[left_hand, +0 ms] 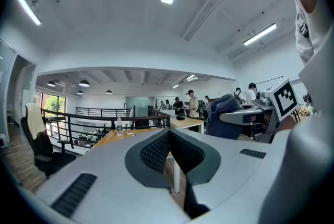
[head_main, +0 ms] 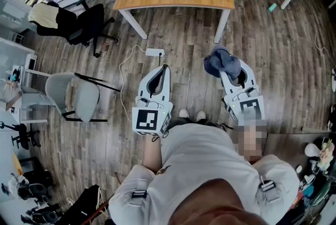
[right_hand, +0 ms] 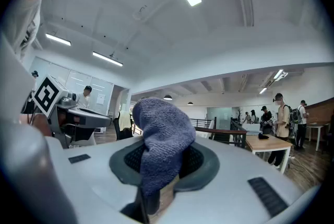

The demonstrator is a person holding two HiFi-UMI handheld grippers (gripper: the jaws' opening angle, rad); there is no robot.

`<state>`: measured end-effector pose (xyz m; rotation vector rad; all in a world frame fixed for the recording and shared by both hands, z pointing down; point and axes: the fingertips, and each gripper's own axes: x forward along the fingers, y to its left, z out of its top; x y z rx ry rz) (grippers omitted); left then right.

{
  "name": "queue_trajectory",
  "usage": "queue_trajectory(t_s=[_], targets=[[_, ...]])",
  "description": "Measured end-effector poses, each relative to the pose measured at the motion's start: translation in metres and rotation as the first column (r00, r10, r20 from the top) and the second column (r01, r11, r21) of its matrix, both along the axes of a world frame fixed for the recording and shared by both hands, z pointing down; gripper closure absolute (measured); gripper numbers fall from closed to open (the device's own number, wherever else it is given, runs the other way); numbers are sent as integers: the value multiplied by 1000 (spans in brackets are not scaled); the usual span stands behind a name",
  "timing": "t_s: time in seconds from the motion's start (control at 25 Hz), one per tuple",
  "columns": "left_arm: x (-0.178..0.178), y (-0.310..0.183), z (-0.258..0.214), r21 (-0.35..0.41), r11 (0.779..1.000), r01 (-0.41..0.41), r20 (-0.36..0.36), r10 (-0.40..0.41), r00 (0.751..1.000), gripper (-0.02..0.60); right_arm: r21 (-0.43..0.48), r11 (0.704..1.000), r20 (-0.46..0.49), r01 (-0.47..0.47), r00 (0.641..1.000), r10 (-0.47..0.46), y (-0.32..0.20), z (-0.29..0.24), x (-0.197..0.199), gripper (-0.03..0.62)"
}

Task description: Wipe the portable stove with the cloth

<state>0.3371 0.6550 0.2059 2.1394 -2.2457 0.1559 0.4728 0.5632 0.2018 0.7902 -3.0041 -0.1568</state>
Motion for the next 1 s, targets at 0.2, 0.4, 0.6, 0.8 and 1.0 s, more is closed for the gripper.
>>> queue_trajectory(t_s=[0.2,0.4,0.6,0.8,1.0], targets=[[7,-2,1,-4,1000,3,1,-3,1000,561,-6,1000,-4,21,1000,-21,-1,1,-2,487],[8,-6,6,-21,1000,-2,2,2,1000,561,-22,999,-7,26,1000,-26,-5,6,-9,485],[-8,-25,11,-26,1000,-14,-2,14,1000,561,-36,999,-20,14,1000,-14,-23,12,-26,485],[-37,-54,16,-26,999,-40,-5,40,999,561,-36,999,-43,-3,999,1,-47,17,-56,484],[-78,-86,15,-21,998,-67,-1,67,998,561,-27,999,-53,-26,998,24,-73,19,-95,484]])
